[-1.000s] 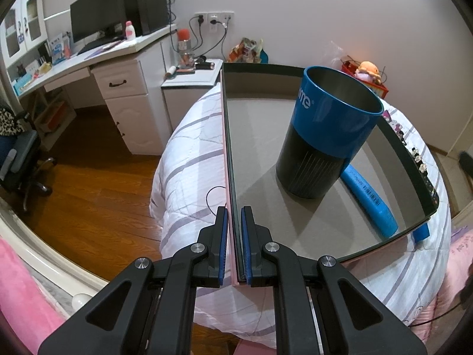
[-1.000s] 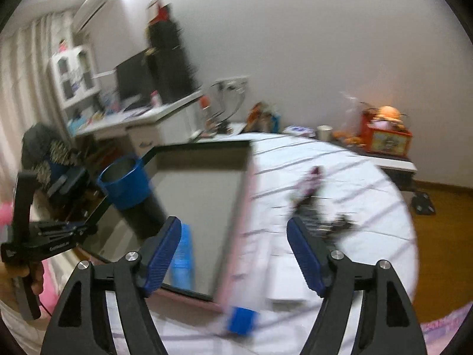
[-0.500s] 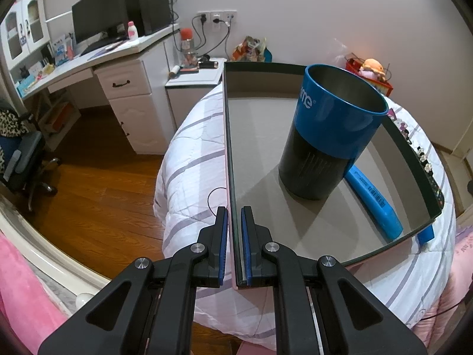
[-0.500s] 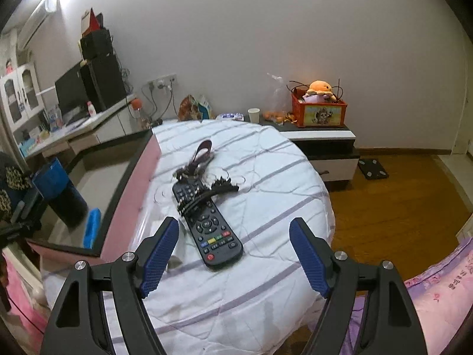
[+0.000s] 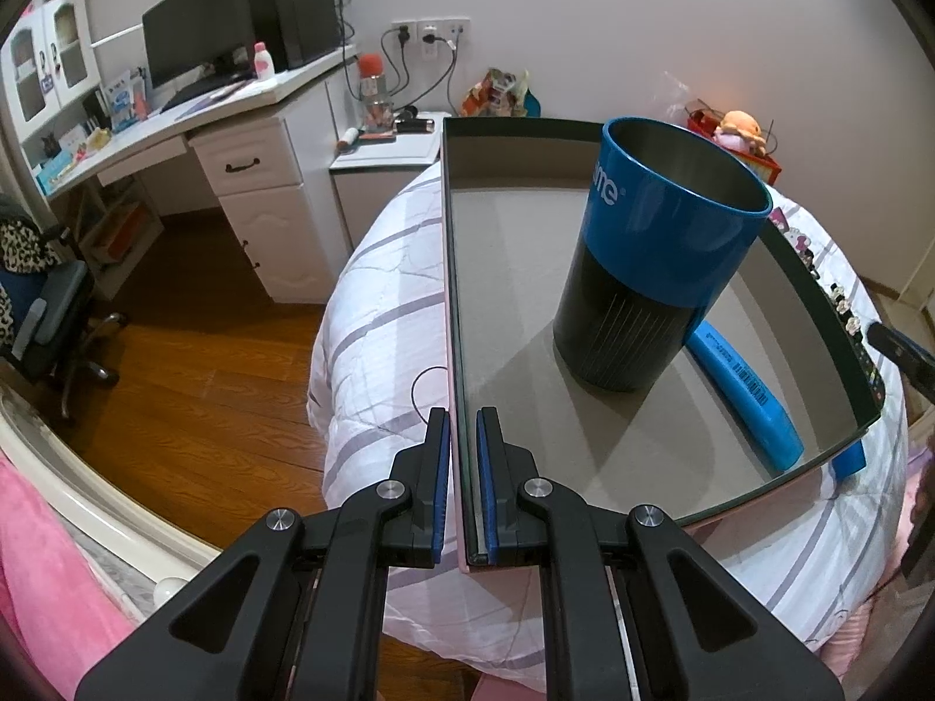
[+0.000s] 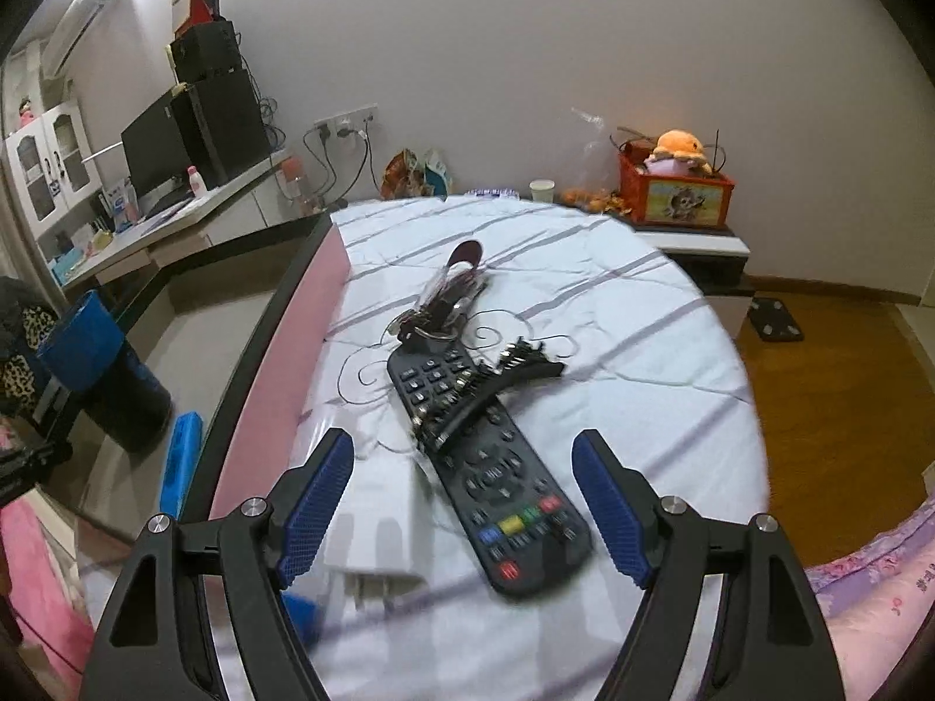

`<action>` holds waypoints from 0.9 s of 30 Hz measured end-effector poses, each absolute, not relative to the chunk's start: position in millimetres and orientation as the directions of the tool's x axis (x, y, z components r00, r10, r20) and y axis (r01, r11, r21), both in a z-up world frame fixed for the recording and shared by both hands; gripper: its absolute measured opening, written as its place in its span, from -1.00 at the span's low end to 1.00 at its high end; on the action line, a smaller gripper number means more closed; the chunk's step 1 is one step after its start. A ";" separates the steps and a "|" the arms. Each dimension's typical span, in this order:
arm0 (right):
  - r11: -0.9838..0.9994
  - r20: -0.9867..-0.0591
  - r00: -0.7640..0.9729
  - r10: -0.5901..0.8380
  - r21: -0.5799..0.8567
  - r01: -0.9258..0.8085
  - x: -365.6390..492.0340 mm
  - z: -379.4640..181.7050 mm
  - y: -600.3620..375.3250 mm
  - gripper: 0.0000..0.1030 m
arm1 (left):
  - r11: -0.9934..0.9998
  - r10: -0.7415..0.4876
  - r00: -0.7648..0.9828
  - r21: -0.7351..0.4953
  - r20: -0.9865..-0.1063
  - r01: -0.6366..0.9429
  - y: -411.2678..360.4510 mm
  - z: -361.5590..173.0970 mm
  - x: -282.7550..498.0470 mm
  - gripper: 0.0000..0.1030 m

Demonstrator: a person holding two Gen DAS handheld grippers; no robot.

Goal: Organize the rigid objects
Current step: 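Close the right tool on the bunch of keys and lift them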

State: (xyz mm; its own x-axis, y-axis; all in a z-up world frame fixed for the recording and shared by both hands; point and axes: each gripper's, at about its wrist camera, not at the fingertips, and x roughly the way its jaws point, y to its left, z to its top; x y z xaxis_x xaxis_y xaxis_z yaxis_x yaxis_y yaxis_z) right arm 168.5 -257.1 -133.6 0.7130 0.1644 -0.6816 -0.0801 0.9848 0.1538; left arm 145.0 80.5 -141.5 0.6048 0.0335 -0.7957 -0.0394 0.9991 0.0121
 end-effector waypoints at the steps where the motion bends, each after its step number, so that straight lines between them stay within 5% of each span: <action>1: 0.984 -0.677 0.716 0.170 0.160 -0.082 172.9 -135.6 -255.0 0.53 | 0.999 0.033 0.605 0.011 -0.796 -0.040 80.7 -141.9 145.2 -0.83; 16: 0.971 -0.694 0.688 0.212 0.232 -0.066 198.2 -148.5 -254.8 0.53 | 0.999 0.041 0.605 0.023 -0.795 -0.038 79.1 -142.9 146.8 -0.83; 23: 0.974 -0.701 0.683 0.205 0.213 -0.074 199.8 -147.3 -259.4 -0.36 | 0.999 0.042 0.604 0.025 -0.796 -0.037 78.8 -143.0 147.1 -0.83; 27: 0.981 -0.713 0.678 0.182 0.178 -0.076 199.6 -146.6 -260.8 -0.62 | 0.999 0.044 0.604 0.026 -0.796 -0.037 78.4 -143.0 147.5 -0.83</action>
